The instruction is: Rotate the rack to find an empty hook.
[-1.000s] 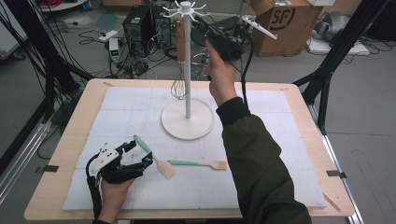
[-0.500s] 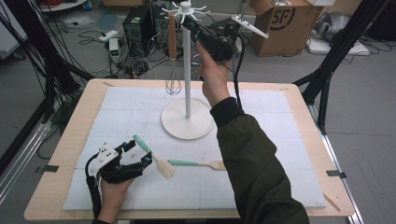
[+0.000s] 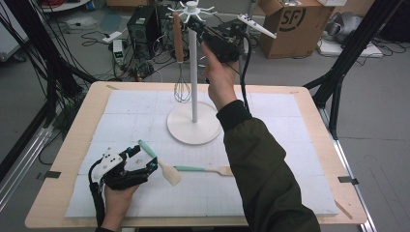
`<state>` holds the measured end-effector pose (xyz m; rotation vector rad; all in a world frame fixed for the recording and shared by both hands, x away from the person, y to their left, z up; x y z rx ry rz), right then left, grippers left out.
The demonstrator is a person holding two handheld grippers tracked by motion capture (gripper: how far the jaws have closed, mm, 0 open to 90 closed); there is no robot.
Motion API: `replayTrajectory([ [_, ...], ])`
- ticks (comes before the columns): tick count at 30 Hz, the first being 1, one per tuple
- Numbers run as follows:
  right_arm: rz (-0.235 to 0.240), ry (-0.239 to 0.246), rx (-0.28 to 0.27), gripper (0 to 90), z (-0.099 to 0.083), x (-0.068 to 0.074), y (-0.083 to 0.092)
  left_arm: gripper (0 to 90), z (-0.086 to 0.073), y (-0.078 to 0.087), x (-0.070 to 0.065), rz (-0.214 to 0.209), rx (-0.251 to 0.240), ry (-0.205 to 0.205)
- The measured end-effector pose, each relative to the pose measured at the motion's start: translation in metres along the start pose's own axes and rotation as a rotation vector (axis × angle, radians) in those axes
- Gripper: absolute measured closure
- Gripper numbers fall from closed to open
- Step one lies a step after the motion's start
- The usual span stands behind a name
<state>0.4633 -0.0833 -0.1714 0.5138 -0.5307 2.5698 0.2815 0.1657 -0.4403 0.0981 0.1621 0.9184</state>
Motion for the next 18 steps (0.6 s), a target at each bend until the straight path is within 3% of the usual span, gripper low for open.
replayTrajectory([
  [18,0.013,0.006,0.014,90.0,-0.0073,0.0059,-0.0075,18.4,0.0004,0.001,0.0,0.001,-0.003,0.002],
])
Point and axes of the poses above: each handheld gripper's, and its own axes: y roughly backward along the jaws, z roughly out of its top, x roughly to its left, the point moved 4 cm from there along -y, roughly forward along the jaws, and after that the axes turned 5 degrees about -y, right-handed, at the moved point
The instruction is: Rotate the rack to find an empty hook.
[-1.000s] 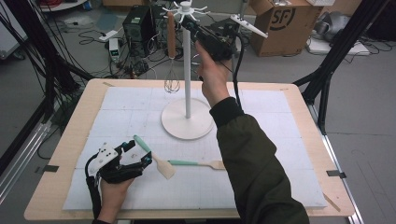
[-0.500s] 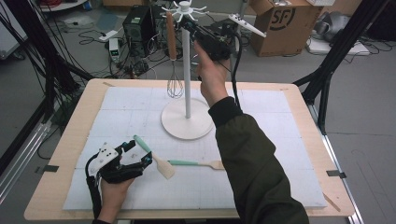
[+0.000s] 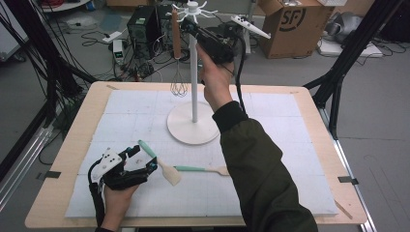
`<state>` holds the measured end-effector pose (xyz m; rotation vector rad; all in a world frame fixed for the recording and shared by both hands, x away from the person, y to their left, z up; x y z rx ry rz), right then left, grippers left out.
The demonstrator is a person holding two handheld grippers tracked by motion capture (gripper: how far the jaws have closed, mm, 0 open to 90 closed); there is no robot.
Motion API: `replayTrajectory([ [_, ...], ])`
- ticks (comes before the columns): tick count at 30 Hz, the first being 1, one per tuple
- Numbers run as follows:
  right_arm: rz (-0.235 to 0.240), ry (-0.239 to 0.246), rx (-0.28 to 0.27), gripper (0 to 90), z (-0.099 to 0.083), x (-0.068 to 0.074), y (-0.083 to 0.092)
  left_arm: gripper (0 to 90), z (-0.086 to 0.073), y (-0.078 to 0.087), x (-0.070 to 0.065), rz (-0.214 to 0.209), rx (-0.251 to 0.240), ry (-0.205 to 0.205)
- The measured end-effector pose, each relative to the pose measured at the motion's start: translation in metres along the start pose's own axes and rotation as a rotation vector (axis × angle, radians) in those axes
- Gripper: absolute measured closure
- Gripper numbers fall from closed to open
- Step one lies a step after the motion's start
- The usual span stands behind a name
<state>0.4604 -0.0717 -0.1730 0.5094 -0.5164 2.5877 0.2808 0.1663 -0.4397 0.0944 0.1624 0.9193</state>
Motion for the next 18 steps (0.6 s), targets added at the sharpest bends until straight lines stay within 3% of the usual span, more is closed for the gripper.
replayTrajectory([
  [18,0.007,0.008,-0.017,90.0,-0.011,0.004,0.025,18.4,0.0,-0.002,-0.005,-0.013,0.003,-0.01],
])
Point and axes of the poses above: each handheld gripper's, and its own axes: y roughly backward along the jaws, z roughly out of its top, x roughly to its left, the point moved 4 cm from there along -y, roughly forward along the jaws, and after that the axes turned 5 degrees about -y, right-handed, at the moved point
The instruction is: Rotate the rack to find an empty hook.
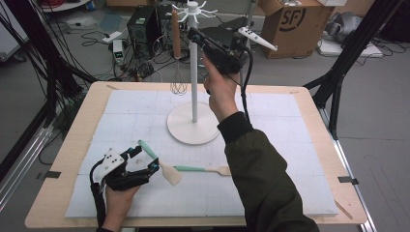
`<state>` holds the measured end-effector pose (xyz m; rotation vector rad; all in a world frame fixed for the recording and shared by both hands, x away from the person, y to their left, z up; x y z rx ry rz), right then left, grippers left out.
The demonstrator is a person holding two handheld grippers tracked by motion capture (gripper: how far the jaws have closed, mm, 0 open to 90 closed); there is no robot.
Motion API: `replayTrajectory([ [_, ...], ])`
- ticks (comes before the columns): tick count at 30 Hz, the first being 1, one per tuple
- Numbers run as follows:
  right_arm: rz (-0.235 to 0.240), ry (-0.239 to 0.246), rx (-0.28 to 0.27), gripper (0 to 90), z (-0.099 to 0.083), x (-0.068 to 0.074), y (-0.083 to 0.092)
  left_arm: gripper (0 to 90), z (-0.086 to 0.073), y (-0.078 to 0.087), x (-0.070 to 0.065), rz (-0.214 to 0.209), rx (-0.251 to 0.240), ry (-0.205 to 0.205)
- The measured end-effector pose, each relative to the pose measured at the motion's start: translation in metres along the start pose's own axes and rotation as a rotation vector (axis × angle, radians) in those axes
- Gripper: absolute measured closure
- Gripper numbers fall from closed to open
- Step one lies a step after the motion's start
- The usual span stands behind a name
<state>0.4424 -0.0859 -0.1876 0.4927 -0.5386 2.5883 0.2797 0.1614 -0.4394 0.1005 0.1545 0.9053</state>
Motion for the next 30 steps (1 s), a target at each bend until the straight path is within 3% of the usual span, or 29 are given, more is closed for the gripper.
replayTrajectory([
  [10,-0.036,-0.017,-0.044,90.0,0.013,-0.009,0.01,18.4,0.0,0.0,0.001,0.001,-0.002,0.004],
  [22,-0.02,0.003,-0.038,90.0,0.02,0.006,-0.001,18.4,0.001,0.002,-0.001,0.002,-0.006,0.001],
  [30,-0.025,-0.004,-0.03,90.0,0.016,0.005,-0.007,18.4,0.001,0.003,-0.001,0.003,-0.009,0.006],
])
Point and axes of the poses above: each handheld gripper's, and its own axes: y roughly backward along the jaws, z roughly out of its top, x roughly to its left, the point moved 4 cm from there along -y, roughly forward along the jaws, and after that the axes turned 5 degrees about -y, right-handed, at the moved point
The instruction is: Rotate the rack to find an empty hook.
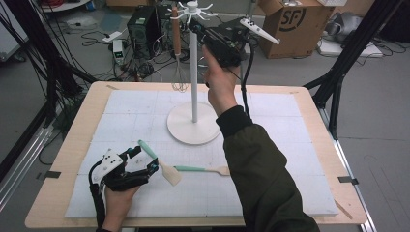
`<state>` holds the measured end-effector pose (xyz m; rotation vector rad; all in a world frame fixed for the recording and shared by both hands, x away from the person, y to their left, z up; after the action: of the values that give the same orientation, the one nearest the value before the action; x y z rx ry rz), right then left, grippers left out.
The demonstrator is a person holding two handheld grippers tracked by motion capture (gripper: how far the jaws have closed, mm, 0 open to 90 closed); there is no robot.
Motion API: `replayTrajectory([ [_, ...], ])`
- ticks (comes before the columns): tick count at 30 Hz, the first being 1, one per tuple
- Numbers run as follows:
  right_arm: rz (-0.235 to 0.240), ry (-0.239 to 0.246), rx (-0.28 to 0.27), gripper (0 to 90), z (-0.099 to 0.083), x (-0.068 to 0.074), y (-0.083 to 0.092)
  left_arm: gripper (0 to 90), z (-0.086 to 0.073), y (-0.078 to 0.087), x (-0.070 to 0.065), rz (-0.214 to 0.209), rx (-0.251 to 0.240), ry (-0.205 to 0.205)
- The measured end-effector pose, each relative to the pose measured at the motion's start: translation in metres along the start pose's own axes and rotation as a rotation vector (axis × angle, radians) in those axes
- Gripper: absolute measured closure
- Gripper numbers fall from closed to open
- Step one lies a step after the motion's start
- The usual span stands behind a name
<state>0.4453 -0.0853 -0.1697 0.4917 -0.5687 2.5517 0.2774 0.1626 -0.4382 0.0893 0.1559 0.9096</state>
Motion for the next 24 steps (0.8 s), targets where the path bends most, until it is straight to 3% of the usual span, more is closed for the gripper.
replayTrajectory([
  [18,-0.024,0.014,-0.004,90.0,-0.003,-0.005,-0.006,18.4,-0.001,0.001,0.001,0.008,0.0,0.004],
  [24,-0.062,0.047,0.003,85.4,-0.007,-0.007,0.008,18.4,0.0,0.004,0.0,0.008,-0.005,0.007],
])
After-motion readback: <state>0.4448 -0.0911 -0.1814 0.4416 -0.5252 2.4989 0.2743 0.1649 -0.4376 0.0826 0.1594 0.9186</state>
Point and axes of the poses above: each handheld gripper's, and its own axes: y roughly backward along the jaws, z roughly out of its top, x roughly to its left, the point moved 4 cm from there along -y, roughly forward along the jaws, and after that the axes turned 5 degrees about -y, right-handed, at the moved point
